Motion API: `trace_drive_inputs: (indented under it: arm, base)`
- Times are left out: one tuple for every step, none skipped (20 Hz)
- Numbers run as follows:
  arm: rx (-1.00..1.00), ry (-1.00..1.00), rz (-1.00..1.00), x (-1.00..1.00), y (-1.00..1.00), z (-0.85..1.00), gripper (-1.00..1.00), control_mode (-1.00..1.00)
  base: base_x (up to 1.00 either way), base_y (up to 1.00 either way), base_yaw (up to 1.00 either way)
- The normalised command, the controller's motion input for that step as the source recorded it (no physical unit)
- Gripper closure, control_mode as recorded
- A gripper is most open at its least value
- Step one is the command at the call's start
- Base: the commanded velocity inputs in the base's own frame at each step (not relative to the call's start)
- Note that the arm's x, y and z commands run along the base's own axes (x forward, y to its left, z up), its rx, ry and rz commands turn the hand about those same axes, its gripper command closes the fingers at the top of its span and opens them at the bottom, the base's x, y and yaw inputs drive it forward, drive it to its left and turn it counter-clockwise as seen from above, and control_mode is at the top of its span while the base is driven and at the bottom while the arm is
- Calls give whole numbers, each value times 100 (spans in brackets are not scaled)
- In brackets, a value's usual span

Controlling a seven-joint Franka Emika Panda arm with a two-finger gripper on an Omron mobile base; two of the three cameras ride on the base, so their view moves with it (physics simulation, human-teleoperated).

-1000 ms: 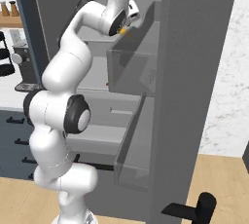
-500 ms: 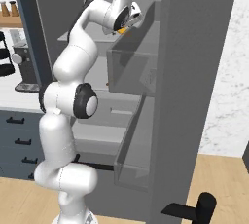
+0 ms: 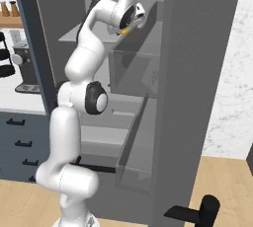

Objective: Place one corn and one chicken drumstick in each tupperware on the nearby counter, to pack two identical lunches.

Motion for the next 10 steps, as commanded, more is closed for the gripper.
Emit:
trace_drive_inputs:
  arm:
    - [-1,2,0,32,0,-16,-100,-100]
    - [-1,1,1,29,0,-18,-100,-100]
    - [-2,1,1,27,0,-19,-100,-100]
    - [-3,0,2,26,0,-20,-100,-100]
    - [-5,0,2,24,0,-21,-100,-100]
    - [-6,0,2,25,0,-21,-100,-100]
    - [-6,0,3,25,0,-22,-100,-100]
    - [-7,0,3,27,0,-22,-100,-100]
    - [-8,0,3,28,0,-21,-100,-100]
    - [-8,0,4,31,0,-22,-100,-100]
  base:
    - [0,0,0]
    - [0,0,0]
    - [0,0,0]
    - [0,0,0]
    - [0,0,0]
    - [0,0,0]
    - [0,0,0]
    - [0,0,0]
    - [0,0,0]
    - [0,0,0]
